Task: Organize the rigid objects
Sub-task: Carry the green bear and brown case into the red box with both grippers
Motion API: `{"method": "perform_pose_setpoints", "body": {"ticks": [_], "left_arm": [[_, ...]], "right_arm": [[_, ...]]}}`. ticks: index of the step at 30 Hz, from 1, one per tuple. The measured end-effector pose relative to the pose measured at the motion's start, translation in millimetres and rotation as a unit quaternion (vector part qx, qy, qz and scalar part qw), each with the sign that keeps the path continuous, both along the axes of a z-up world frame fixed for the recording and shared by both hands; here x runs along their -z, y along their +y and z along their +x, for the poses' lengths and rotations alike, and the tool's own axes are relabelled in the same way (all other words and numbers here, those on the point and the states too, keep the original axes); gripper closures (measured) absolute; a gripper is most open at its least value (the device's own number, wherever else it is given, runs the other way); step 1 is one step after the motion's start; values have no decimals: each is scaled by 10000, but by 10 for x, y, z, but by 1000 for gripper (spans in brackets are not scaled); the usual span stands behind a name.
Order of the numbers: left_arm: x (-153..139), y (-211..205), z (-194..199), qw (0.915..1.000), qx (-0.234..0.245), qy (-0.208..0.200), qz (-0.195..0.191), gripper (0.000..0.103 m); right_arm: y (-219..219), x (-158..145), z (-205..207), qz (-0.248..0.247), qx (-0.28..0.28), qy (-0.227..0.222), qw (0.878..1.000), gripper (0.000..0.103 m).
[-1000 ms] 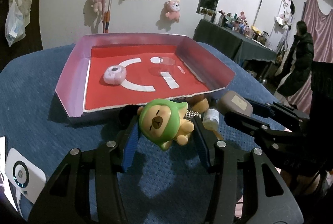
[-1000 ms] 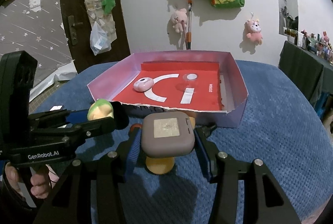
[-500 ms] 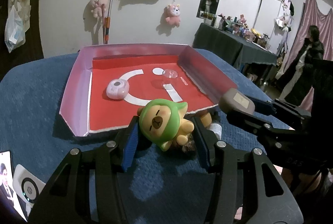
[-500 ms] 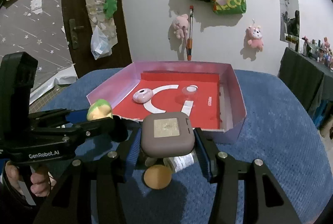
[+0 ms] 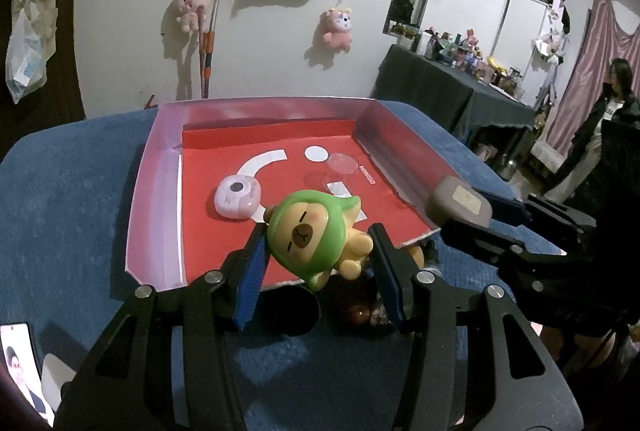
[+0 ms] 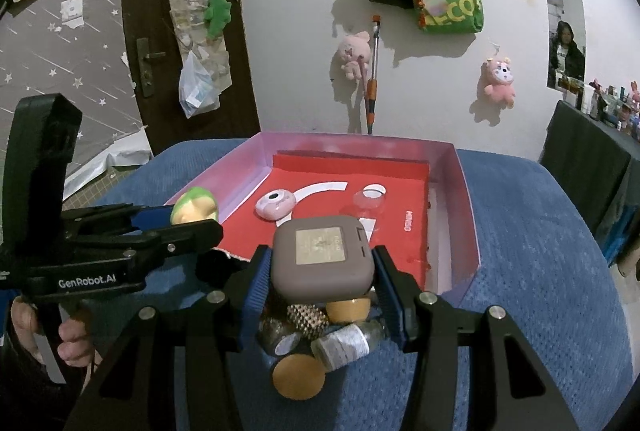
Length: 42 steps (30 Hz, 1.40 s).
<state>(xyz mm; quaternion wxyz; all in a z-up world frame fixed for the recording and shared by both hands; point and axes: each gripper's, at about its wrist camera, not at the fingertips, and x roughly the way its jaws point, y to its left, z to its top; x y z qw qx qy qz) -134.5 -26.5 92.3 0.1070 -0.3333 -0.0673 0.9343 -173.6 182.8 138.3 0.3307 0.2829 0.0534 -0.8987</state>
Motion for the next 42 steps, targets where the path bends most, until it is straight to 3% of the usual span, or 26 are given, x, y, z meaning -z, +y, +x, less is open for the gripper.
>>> {"method": "perform_pose_setpoints", "body": {"ticks": [18,42], "left_arm": [[214,-53,-520,9982,16,-595,42,55],[687,-214,-1037,9875,-348,-1525,-184,55]], "right_arm": [[-131,145,-550,177,10,-574,9982,50],[-470,540,-1084,737,-46,-1127,9909,50]]}}
